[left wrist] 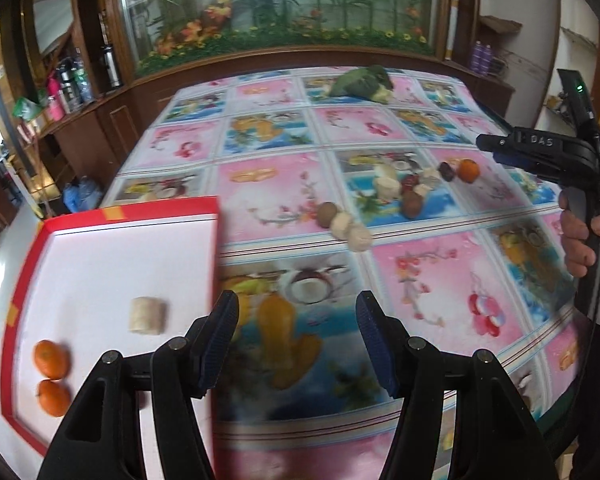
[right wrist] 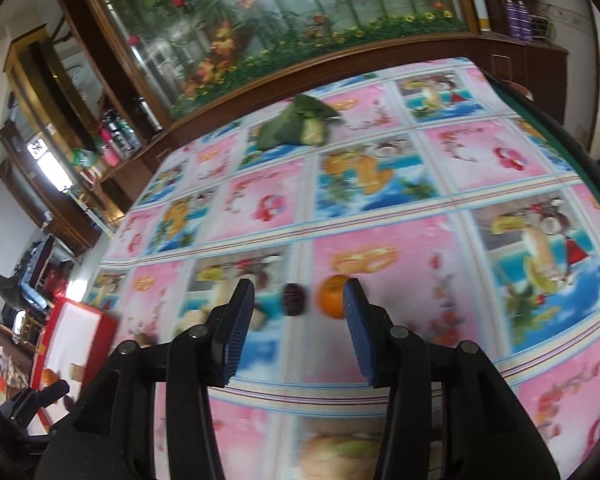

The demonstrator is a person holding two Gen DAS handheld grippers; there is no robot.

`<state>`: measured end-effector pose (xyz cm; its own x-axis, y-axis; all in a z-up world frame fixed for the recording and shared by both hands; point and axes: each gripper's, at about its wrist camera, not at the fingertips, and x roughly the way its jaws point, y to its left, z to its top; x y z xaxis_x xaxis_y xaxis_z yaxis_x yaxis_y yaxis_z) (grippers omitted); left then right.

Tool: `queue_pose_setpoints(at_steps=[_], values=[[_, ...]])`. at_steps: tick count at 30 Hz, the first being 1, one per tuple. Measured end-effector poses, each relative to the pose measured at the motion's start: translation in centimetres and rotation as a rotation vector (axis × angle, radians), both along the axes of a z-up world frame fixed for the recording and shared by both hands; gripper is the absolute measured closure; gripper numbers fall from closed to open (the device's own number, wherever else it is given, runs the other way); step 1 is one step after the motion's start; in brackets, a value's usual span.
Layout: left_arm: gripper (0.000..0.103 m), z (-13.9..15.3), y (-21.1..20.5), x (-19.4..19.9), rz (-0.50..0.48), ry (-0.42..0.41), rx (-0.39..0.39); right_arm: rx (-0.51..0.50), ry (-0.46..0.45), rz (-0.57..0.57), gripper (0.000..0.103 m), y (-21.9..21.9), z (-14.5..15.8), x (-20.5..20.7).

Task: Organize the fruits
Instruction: 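Move both open grippers back over the fruit pile on the table, then grasp a third orange with the right gripper while the left gripper grasps a brown round nut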

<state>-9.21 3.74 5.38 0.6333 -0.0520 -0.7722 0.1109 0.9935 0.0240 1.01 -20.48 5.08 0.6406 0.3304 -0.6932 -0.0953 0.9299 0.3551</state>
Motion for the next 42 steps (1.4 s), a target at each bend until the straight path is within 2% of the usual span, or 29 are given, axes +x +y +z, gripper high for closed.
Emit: queue_pose_setpoints(at_steps=[4,10,11,13,16,21,27,30,33,38,39,40,42], values=[[0.042,-1.2,-1.7,1.2,-0.053,0.033,-0.05,-0.014,0.059,-0.034,0.055,-2.3,-1.7,1.2],[0.043,-2.9,-2.9,2.9,-0.078,0.074,-0.093,-0.067,0.072,0.02,0.055,-0.7,-2.5,1.5],[0.044,-3.0,-3.0,3.1,-0.081,0.078,-0.1,-0.083,0.07,0.029,0.055,-0.3,-2.6,1.5],[0.053,-3.3,-3.1,3.5,-0.092,0.089,-0.119,-0.12,0.074,0.039,0.055,0.3,-3.0,1.7],[0.054,-3.5,-3.1,3.9,-0.099,0.101,-0.13,-0.152,0.091,0.042,0.055,0.9,-3.8,2.3],[0.06,-3.6,-3.1,4.8,-0.095,0.104,-0.15,-0.202,0.065,0.023,0.056,1.4,-4.0,2.6],[0.065,-3.7,-3.5,6.5,-0.086,0.103,-0.171,-0.23,0.046,0.031,0.066,2.1,-4.0,2.9],[0.073,-3.8,-3.9,7.2,-0.078,0.089,-0.154,-0.231,0.047,0.03,0.067,2.2,-3.9,2.8],[0.073,-3.9,-4.2,7.8,-0.076,0.067,-0.148,-0.228,0.051,0.033,0.069,2.3,-4.0,2.8],[0.074,-4.1,-5.2,7.6,-0.083,0.038,-0.083,-0.234,0.049,0.034,0.071,2.5,-3.9,2.7],[0.076,-4.1,-5.3,7.6,-0.079,0.035,-0.076,-0.235,0.049,0.034,0.071,2.5,-3.9,2.6],[0.08,-4.1,-5.2,7.6,-0.073,0.035,-0.074,-0.235,0.049,0.033,0.071,2.5,-3.9,2.7],[0.08,-4.0,-4.9,7.5,-0.067,0.039,-0.097,-0.238,0.049,0.029,0.071,2.5,-3.9,2.7]])
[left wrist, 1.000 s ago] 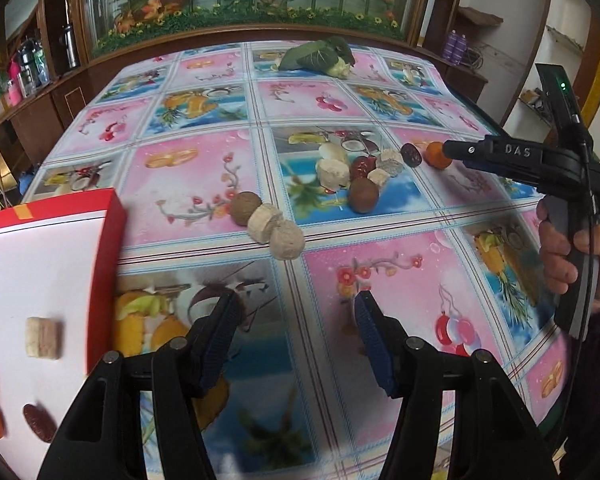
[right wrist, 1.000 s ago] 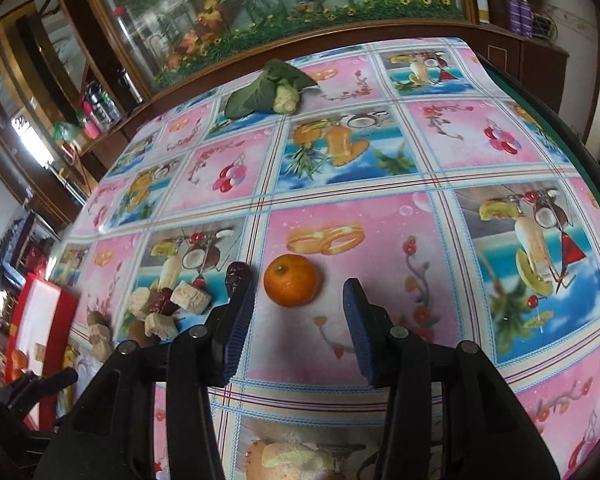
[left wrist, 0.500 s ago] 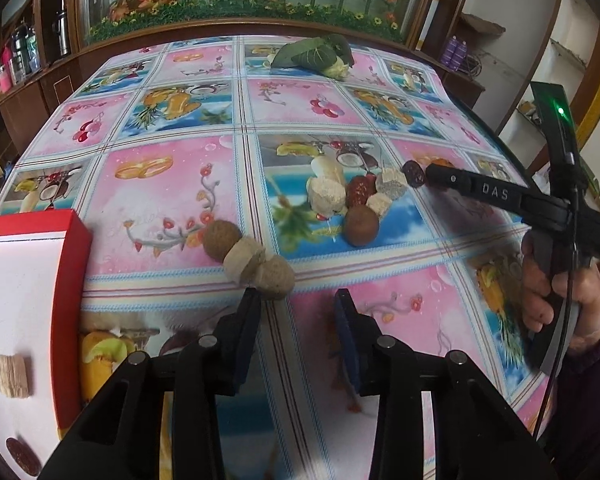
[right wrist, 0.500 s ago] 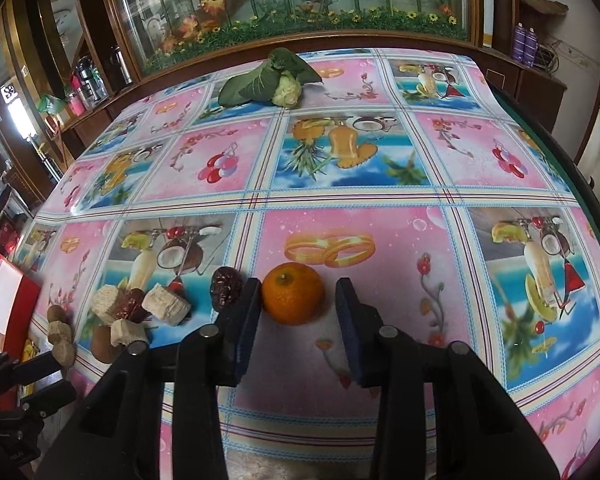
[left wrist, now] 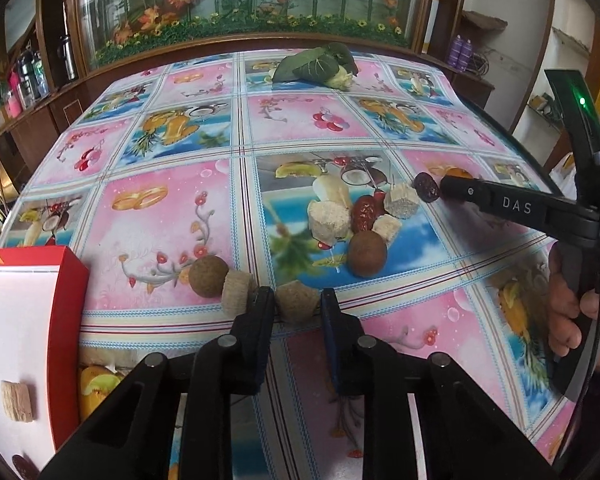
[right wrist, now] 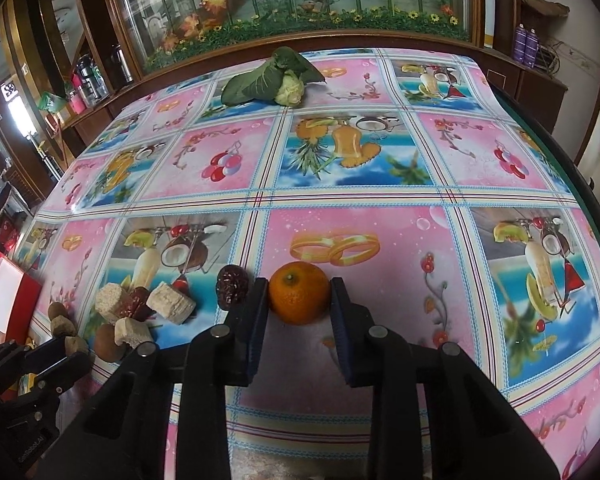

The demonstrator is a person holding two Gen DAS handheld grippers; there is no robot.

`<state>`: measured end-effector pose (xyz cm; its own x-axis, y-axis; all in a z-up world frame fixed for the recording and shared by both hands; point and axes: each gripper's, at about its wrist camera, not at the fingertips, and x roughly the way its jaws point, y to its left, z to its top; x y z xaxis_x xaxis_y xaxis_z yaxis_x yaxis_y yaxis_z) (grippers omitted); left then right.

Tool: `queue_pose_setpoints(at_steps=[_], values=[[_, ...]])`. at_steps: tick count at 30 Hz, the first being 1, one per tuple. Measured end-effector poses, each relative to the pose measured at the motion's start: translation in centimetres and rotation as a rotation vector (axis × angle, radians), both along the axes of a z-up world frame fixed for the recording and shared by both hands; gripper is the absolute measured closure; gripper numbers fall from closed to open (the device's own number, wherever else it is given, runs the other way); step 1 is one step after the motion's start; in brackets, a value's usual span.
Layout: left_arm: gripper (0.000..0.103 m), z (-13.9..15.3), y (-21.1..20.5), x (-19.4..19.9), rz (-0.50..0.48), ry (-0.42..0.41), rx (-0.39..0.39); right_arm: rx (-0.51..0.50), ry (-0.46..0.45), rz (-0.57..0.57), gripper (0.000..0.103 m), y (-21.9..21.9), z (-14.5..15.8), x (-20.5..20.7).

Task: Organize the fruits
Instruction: 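Grasp a third orange with the right gripper while the left gripper grasps a brown round nut, then carry the orange into the tray and release it while the left gripper releases the nut there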

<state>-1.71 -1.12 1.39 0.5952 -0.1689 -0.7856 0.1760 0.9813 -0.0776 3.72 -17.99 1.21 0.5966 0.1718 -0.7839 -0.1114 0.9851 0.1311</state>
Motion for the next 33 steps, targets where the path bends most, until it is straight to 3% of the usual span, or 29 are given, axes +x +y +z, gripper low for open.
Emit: queue_pose_setpoints(at_steps=[6,13,22,27,33], values=[[0.08,0.7,0.1,-1.9,0.005,-0.005,-0.011,0.043,-0.05,-0.055,0.071,-1.5,1.4,-0.5],[0.08,4.1,1.8,-6.8,0.02,-0.115,0.033,0.087,-0.114,-0.124,0.071,-2.8,2.5,-1.3],[0.08,6.2,10.0,-12.3,0.201,-0.209,0.075,0.08,-0.146,-0.179,0.071,-2.6,2.7,-2.4],[0.08,6.0,13.6,-14.1,0.271,-0.222,0.088,0.095,-0.173,-0.121,0.071,0.6,3.3,-4.2],[0.08,5.4,18.3,-15.3,0.366,-0.224,0.075,0.159,-0.244,0.048,0.071,7.9,4.8,-7.9]])
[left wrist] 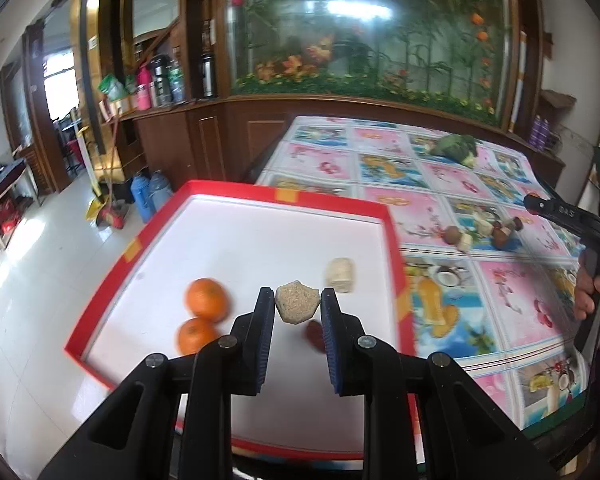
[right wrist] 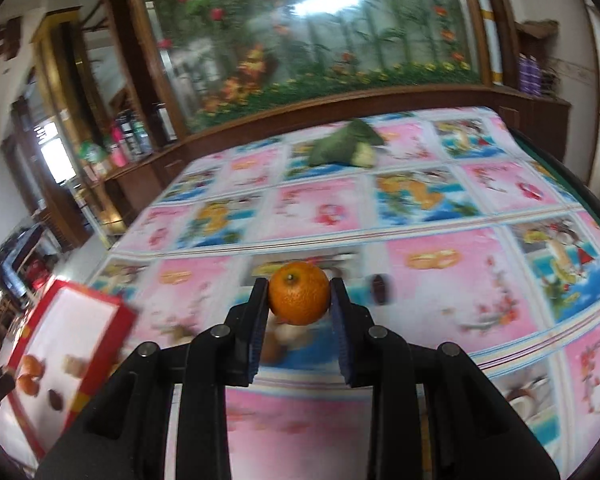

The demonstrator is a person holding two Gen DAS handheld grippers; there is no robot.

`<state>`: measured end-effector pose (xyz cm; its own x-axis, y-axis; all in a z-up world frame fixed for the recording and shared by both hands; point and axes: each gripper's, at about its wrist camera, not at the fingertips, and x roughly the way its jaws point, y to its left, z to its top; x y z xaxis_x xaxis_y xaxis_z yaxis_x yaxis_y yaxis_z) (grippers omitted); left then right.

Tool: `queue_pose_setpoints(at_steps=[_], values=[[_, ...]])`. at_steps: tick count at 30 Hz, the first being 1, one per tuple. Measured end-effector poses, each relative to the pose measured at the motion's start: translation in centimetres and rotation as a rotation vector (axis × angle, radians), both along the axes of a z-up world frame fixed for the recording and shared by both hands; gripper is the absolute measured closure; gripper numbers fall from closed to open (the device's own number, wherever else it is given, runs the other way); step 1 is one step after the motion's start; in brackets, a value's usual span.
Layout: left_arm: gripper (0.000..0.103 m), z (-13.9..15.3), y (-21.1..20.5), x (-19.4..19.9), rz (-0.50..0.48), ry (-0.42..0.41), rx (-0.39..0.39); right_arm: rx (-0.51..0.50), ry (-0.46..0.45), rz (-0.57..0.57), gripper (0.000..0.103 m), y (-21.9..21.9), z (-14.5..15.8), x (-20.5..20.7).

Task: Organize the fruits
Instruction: 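Carry the orange into the tray and release it while the left gripper releases the nut there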

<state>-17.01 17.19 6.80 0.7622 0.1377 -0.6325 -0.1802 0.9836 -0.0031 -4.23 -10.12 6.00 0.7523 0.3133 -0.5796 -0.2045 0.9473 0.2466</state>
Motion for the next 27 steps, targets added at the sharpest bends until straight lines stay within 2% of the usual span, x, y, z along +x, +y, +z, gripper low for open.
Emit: queue_pose_setpoints(at_steps=[8,12,19,27], values=[[0.08,-0.4,5.6,-1.7,0.133,-0.017,-0.006,0.032,-0.009,0.34,0.071,13.1,0.5,-5.7],[0.08,-1.1,7.9,-2.2,0.185,-0.008,-0.017,0.044,0.031,0.49,0.071,18.5,0.1,-8.3],[0.08,-2.8,9.1,-1.9,0.196,0.022,-0.042,0.016,0.113,0.623,0.071,24.1,-1.7,-10.5],[0.08,-3.1,10.0,-1.2,0.215,0.045,-0.043,-0.055,0.138,0.7,0.071,27.1,-3.0,-12.2]])
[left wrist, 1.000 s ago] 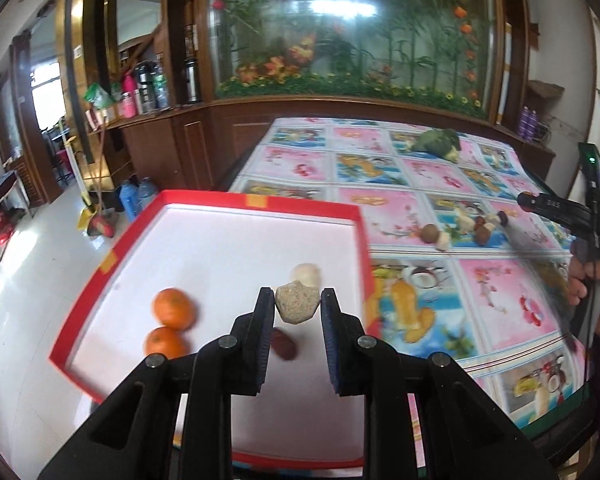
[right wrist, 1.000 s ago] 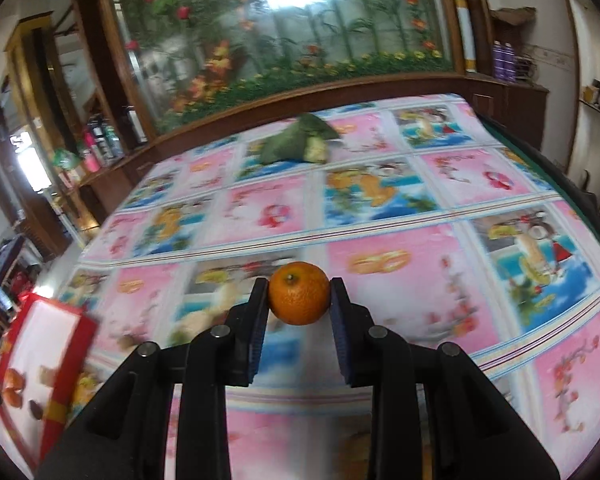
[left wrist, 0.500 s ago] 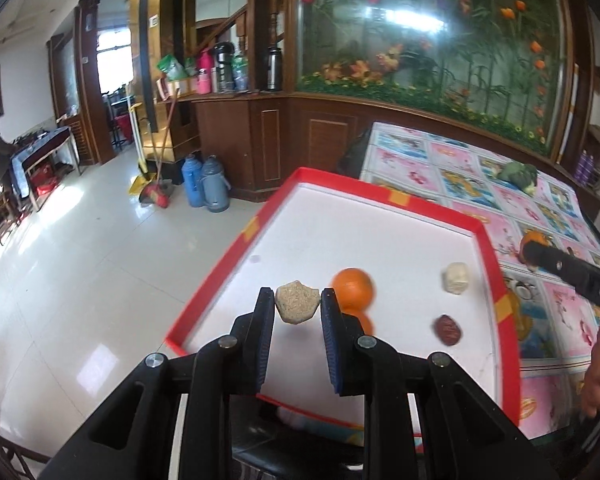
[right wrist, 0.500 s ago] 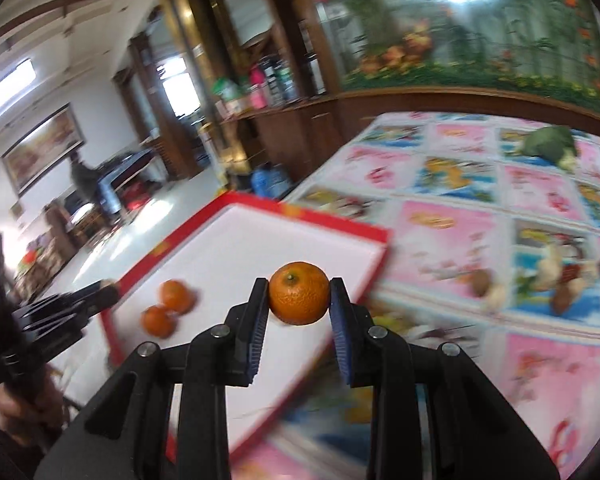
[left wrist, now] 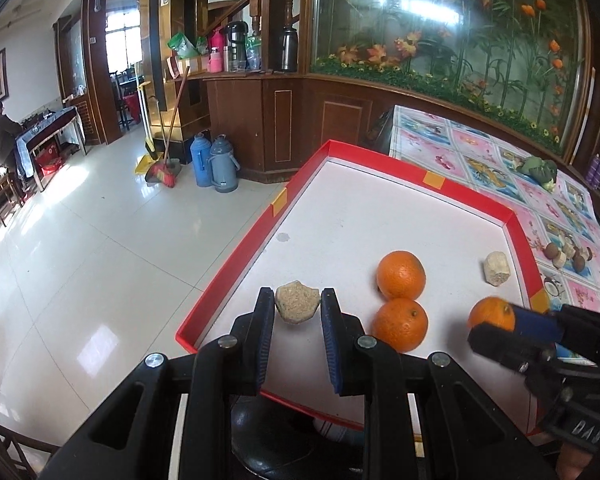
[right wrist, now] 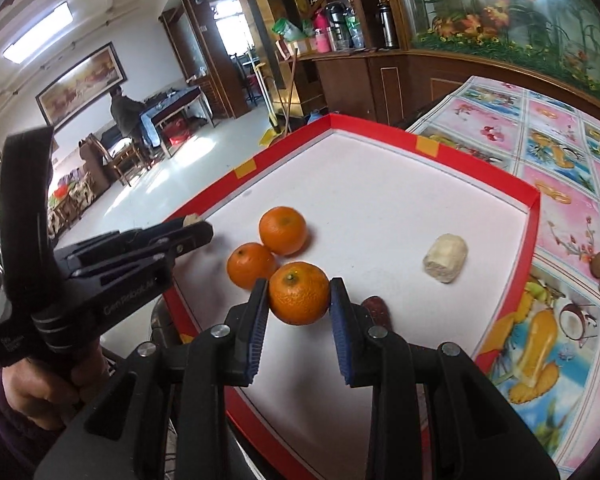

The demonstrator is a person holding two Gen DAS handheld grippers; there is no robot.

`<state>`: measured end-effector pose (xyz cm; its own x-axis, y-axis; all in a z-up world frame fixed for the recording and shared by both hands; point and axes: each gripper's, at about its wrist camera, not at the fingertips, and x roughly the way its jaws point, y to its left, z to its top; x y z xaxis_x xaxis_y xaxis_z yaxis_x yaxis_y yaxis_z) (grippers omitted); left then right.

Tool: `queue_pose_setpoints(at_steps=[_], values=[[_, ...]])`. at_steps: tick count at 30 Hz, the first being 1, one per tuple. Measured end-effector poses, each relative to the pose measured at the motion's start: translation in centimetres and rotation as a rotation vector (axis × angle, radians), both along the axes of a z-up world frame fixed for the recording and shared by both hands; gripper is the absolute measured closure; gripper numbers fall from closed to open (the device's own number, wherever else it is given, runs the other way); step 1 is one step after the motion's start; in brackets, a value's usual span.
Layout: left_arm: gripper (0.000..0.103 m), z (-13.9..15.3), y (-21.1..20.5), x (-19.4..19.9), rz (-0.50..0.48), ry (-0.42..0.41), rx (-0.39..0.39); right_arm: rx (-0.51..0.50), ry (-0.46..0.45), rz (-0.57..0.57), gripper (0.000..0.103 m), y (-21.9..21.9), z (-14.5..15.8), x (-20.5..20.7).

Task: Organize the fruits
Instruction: 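Carry the orange into the tray and release it while the left gripper releases the nut there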

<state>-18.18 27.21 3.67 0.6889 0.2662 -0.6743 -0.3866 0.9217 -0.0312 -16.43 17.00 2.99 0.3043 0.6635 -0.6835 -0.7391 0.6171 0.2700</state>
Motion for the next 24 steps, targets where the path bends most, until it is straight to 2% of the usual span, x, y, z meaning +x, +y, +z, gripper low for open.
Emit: queue_pose_setpoints(at_steps=[8,15,17,19,22,24], values=[[0.08,-0.3,0.2,0.6,-0.002,0.025,-0.004,-0.078,0.019,0.02,0.071,1.2,-1.3,-0.7],[0.079,-0.7,-0.1,0.9,0.003,0.06,0.001,-0.097,-0.012,0.038,0.07,1.4,-1.3,-1.1],[0.072,-0.6,0.0,0.8,0.011,0.069,0.004,-0.107,-0.023,0.045,0.069,1.5,-1.3,-1.2],[0.059,-0.4,0.1,0.6,0.022,0.065,0.005,-0.107,-0.014,0.05,0.066,1.3,-1.3,-1.1],[0.051,0.2,0.1,0.2,0.038,0.057,0.016,-0.069,0.021,0.028,0.061,0.4,-1.0,-0.3],[0.049,0.7,0.1,0.0,0.045,0.046,0.017,-0.02,0.034,0.005,0.06,-0.6,-0.4,0.3]])
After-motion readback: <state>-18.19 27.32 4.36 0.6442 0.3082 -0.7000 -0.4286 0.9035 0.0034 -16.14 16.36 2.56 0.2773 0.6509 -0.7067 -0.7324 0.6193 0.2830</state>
